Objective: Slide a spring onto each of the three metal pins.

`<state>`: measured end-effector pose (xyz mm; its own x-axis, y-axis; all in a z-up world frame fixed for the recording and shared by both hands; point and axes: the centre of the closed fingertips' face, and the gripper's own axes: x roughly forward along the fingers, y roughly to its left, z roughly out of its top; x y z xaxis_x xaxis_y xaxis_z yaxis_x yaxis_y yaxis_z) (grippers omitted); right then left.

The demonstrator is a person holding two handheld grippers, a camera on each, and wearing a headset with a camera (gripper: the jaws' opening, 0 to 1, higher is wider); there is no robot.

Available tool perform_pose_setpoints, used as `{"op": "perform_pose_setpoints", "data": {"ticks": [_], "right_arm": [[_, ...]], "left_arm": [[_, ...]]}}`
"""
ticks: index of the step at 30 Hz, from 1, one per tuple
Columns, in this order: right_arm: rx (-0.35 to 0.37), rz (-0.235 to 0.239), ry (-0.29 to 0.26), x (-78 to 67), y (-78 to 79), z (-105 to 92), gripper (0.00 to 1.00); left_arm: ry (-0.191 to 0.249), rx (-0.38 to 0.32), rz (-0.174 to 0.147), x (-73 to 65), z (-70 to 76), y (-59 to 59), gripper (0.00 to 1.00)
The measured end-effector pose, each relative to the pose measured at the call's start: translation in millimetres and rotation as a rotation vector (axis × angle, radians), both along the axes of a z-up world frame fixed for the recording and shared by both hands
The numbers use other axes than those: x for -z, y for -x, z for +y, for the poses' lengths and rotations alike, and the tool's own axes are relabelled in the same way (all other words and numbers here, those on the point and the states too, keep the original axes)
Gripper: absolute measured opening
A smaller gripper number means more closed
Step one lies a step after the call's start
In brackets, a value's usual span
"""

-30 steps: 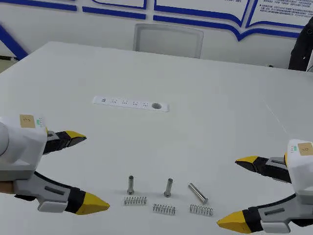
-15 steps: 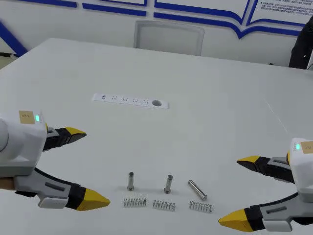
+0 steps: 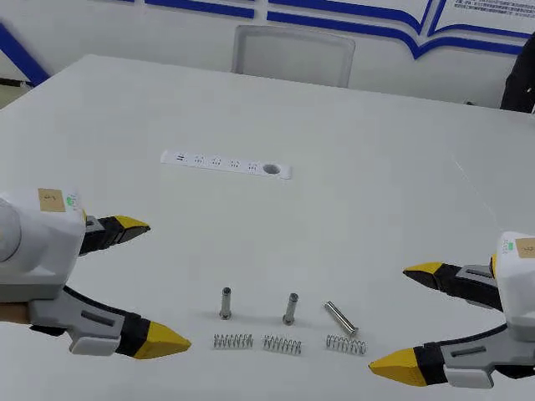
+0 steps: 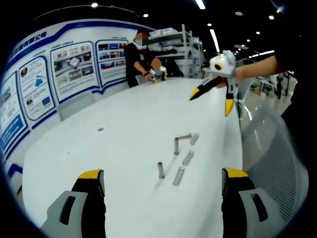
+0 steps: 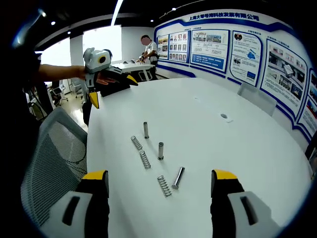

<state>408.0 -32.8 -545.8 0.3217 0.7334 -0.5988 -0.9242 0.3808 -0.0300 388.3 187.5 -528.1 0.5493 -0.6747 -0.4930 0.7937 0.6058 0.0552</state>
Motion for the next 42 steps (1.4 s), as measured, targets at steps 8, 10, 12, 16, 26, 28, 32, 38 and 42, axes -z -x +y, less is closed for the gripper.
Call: {"op": "perform_pose_setpoints", "data": {"ticks": [8,10,12,16,26,28,32,38,42], "right_arm": [[0.011,0.024,-0.018,7.2,-4.0,3.3,0.77],[0.012,0.025,-0.012,9.3,-5.5,3.3,0.75],[0.024,0.037,-0.015,11.5,-7.8,4.1,0.73],[0.072,0.067,-0.044,17.6,-17.0,7.7,0.67],[0.063,0.083,-0.022,32.0,-28.6,18.7,0.58],[0.07,0.09,-0.015,37.3,-32.3,20.2,0.56],[0.088,0.103,-0.002,47.2,-39.3,22.0,0.51],[0.122,0.114,-0.001,56.9,-51.1,24.8,0.42],[0.149,0.129,-0.001,62.8,-56.5,26.1,0.35]], "left_arm": [[0.017,0.002,0.01,2.4,-3.4,0.7,1.0],[0.02,0.001,0.015,3.9,-4.1,1.0,1.0],[0.034,-0.005,0.022,4.3,-5.1,1.0,1.0],[0.071,-0.016,0.022,1.0,-7.5,-0.5,0.99],[0.064,-0.033,0.034,6.1,3.4,-1.3,0.98],[0.063,-0.038,0.039,8.8,4.5,-0.9,0.98],[0.062,-0.04,0.05,13.4,4.4,0.5,0.97],[0.06,-0.041,0.063,19.5,4.6,1.7,0.97],[0.061,-0.043,0.07,22.5,4.5,1.9,0.97]]}}
